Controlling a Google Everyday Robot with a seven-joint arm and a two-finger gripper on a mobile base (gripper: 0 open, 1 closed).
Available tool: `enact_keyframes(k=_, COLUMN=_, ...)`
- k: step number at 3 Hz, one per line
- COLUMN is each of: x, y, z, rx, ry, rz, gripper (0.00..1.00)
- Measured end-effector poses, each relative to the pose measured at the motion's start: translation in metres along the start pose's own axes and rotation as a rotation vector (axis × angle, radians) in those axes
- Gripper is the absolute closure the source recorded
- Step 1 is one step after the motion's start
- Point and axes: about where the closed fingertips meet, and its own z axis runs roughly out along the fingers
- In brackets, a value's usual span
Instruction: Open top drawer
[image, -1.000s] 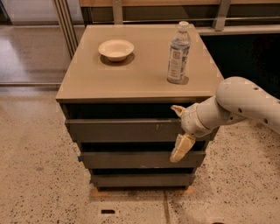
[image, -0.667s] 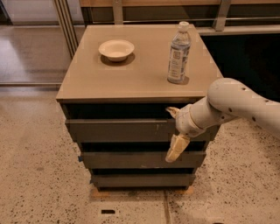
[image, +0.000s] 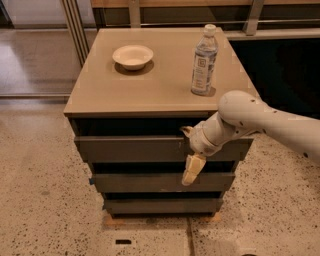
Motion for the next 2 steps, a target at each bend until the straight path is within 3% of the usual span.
enact_keyframes(k=2, x=0.0020, y=0.0139, z=-0.0024, rx=-0.105, ry=0.004, rz=0.040, gripper=0.00)
